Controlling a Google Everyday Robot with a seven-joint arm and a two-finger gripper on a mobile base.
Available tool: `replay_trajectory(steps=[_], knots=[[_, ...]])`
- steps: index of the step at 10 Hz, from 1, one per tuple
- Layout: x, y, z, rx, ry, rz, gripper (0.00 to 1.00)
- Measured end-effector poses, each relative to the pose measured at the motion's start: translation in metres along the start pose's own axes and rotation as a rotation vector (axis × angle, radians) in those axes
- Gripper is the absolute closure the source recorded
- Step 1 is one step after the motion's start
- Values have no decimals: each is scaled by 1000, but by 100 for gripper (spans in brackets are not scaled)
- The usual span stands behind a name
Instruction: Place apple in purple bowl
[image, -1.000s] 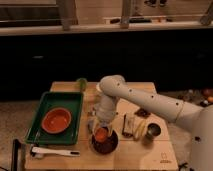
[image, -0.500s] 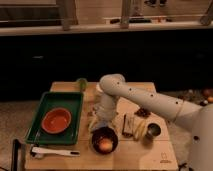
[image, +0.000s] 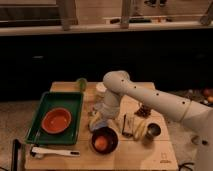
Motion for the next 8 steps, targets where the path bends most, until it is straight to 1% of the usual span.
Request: replay_trajectory(steps=[3,8], knots=[[3,5,-19,10,36,19,20],[11,4,-39,8,54,25,20]])
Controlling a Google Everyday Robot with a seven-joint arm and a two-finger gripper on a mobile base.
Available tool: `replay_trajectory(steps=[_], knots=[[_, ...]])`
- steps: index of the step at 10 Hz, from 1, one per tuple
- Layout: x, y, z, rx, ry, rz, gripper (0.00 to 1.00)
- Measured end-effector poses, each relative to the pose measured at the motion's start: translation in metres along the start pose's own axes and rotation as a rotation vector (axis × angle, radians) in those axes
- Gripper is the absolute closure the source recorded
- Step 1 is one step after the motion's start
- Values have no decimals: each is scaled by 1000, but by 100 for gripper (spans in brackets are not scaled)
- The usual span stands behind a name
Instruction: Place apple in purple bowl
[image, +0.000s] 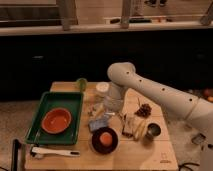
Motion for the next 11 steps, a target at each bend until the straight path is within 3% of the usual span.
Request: replay_trajectory(steps=[11], knots=[[1,0,0,0,3,1,20]])
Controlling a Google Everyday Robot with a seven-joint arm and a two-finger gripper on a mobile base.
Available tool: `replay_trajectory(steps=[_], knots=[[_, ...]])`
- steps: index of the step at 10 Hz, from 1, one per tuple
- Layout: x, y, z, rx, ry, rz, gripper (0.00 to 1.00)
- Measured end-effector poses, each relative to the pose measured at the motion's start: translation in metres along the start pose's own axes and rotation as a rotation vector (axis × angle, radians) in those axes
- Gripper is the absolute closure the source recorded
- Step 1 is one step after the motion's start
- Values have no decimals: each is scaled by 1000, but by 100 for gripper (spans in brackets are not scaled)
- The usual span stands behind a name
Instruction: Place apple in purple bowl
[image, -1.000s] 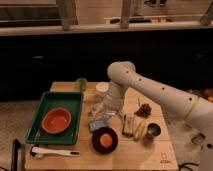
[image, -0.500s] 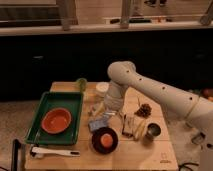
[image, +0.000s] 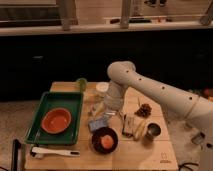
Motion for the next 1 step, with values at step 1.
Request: replay_trajectory(steps=[1], knots=[[0,0,0,0,0,0,20]])
